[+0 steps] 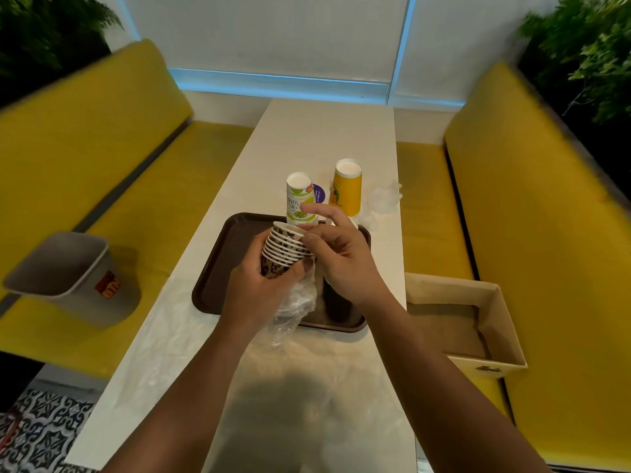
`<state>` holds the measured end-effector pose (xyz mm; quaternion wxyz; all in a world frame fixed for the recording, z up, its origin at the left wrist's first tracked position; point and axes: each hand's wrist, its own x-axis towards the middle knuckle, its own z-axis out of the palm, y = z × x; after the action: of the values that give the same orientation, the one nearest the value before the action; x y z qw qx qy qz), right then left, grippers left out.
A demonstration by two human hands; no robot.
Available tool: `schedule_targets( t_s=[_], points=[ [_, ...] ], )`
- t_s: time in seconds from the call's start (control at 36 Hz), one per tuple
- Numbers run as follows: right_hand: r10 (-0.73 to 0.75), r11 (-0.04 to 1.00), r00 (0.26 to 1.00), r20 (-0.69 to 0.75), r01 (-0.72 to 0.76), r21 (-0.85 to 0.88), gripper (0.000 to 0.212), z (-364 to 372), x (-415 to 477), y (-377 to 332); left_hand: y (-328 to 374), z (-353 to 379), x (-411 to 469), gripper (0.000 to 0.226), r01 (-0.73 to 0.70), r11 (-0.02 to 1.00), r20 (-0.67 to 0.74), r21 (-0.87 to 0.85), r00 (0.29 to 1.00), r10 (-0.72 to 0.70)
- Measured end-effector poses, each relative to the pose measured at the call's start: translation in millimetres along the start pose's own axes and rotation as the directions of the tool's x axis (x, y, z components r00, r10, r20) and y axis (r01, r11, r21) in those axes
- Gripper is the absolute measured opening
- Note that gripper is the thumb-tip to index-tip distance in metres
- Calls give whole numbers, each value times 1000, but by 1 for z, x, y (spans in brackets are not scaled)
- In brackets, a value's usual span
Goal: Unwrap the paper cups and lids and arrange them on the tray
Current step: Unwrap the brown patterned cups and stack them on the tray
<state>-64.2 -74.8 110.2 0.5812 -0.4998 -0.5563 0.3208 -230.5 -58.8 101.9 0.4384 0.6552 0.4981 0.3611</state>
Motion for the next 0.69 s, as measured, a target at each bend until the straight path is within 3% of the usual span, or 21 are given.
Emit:
schedule_targets(
  t_s=[0.19, 0.31, 0.39, 0.42, 0.56, 0.61, 0.69],
  points=[
    [18, 999, 989, -146, -25, -46, 26, -16, 9, 0, -3, -7, 1, 60, 3, 999, 7, 42, 1000, -3],
    [37, 999, 999, -38, -37, 3, 24, -29, 10, 3, -5, -10, 4, 56, 22, 999, -16, 35, 1000, -21],
    [97, 978, 994, 55, -105, 181, 16, -36, 9, 4, -8, -13, 8, 68, 36, 999, -25, 27, 999, -35],
    [109, 974, 990, 86, -124, 190, 23, -39, 10, 4, -9, -13, 9, 72, 44, 999, -29, 25, 999, -43],
    [123, 991, 953, 277, -103, -86, 100, -48, 18, -2, -7, -13, 15, 64, 85, 996, -58, 40, 995, -83],
    [73, 988, 958, 278, -31, -153, 106, -48, 23, -5, -6, -13, 16, 59, 94, 995, -51, 35, 994, -92],
    [-65, 959, 996, 52, 77, -274, 87, -45, 32, 3, -5, -15, 20, 61, 96, 995, -39, 21, 995, -95]
  ],
)
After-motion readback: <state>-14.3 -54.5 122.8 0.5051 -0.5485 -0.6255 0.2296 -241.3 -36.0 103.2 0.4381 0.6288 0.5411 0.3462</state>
